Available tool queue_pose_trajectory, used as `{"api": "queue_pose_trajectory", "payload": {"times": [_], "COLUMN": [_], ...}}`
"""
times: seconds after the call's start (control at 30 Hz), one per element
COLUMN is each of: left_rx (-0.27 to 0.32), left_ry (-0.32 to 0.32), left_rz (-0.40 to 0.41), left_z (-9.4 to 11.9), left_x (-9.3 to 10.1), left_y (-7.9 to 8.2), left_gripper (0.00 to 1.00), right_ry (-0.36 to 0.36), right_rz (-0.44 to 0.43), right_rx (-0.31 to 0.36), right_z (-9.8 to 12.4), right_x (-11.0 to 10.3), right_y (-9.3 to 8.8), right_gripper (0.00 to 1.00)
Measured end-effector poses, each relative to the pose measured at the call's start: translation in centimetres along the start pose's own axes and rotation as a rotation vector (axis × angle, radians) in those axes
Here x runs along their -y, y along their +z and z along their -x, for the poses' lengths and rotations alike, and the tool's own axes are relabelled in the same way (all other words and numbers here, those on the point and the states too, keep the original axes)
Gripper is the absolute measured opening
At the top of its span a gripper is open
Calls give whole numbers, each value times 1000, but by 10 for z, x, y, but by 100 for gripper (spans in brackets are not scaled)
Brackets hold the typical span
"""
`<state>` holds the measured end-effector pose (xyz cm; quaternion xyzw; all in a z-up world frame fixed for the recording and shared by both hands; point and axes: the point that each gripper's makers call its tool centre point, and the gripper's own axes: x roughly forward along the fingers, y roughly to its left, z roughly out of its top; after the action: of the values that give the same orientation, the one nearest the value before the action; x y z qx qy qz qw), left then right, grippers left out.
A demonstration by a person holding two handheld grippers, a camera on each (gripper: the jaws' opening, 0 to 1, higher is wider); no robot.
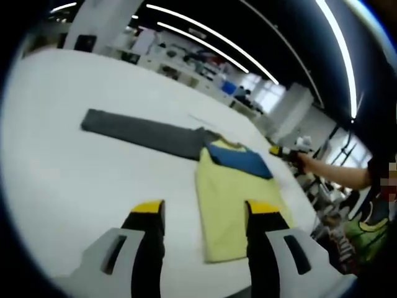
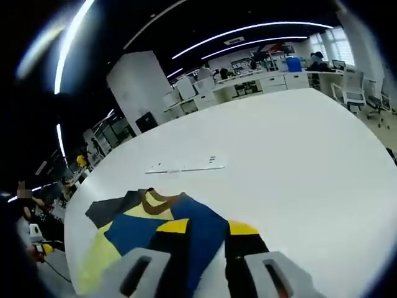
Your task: Fold the garment on the visible template until the final outline fits inside the template.
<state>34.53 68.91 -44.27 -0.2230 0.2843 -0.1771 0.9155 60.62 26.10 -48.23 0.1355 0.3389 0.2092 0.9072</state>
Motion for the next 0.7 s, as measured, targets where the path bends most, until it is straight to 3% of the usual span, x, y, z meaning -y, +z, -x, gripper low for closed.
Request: {"api": "queue_pose_trajectory", "payload": {"times": [0.5, 0.63, 0.7], "left_rx": [-18, -18, -17], "left_ry": [6, 14, 16], "left_rz": [14, 18, 20], "left_z": [-2, -1, -1], "left_x": [2, 0, -2], "left_y": [-7, -7, -7], "left_gripper": [47, 47, 47], "right_ry": [-7, -14, -20], "right_rz": [-14, -22, -25], "right_rx": [-76, -87, -88], "right_z": [-25, -26, -25], "right_x": [-11, -9, -8], "right_y": [-26, -28, -29], "right_gripper": [13, 0, 0]}}
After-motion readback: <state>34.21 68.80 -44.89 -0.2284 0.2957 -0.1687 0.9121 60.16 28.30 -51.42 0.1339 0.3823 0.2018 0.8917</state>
